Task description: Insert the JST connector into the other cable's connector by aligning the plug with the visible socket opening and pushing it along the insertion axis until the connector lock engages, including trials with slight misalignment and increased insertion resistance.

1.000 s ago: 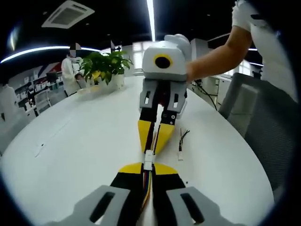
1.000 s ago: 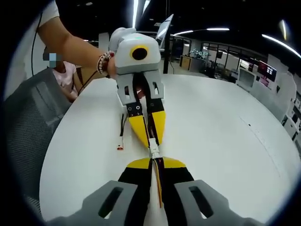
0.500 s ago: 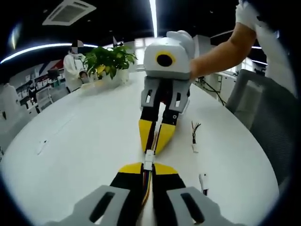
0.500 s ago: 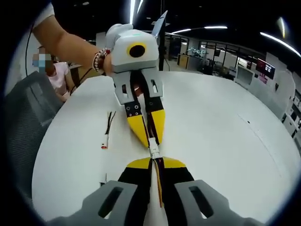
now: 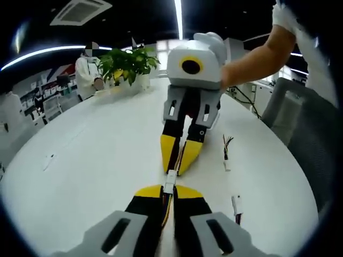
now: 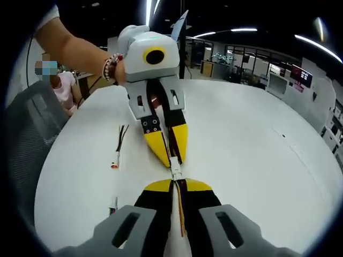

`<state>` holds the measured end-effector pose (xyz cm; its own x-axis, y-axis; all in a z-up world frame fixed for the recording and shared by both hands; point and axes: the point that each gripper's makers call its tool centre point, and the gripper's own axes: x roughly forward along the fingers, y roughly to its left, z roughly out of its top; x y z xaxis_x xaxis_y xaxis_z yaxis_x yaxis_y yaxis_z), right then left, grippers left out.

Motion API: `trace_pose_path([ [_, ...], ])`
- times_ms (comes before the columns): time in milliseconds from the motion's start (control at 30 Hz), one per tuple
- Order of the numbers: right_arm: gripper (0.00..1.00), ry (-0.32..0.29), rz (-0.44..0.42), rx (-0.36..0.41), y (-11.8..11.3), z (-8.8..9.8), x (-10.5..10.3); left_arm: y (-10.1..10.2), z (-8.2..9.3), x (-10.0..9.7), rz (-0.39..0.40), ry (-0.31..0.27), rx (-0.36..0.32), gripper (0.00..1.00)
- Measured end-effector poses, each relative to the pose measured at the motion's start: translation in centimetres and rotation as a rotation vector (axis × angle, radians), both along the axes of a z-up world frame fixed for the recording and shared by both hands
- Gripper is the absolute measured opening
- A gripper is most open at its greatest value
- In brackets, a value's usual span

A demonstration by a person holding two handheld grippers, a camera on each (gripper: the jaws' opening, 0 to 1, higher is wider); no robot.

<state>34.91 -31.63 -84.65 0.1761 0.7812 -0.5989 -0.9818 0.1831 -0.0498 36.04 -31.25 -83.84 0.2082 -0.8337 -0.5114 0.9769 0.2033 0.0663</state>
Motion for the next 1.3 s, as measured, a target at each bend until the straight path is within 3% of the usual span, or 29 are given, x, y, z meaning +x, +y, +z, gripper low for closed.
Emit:
trace_pose_path([
  [267,0.06,0.031,-0.048,0.003,-0.2,-0.2,0.4,-0.1,0.3,0.1,0.010,-0.003,-0.004,0.05],
  [467,0.16,0.022,-0.087,-0.018,-0.9,-0.1,0.9,0.3,0.2,-0.4,0.024,0.005,0.001,0.07],
  [733,0.15,0.016,-0.106,-0.018,-2.0,0.4,0.9,0.9,1.4,-0.6,0.076,-0.007,-0.031,0.14],
  [1300,0.14,0.006,-0.132,0.009,-2.5,3.2,-2.0,1.9,3.2,-3.3,0.121,-0.005,-0.067,0.14],
])
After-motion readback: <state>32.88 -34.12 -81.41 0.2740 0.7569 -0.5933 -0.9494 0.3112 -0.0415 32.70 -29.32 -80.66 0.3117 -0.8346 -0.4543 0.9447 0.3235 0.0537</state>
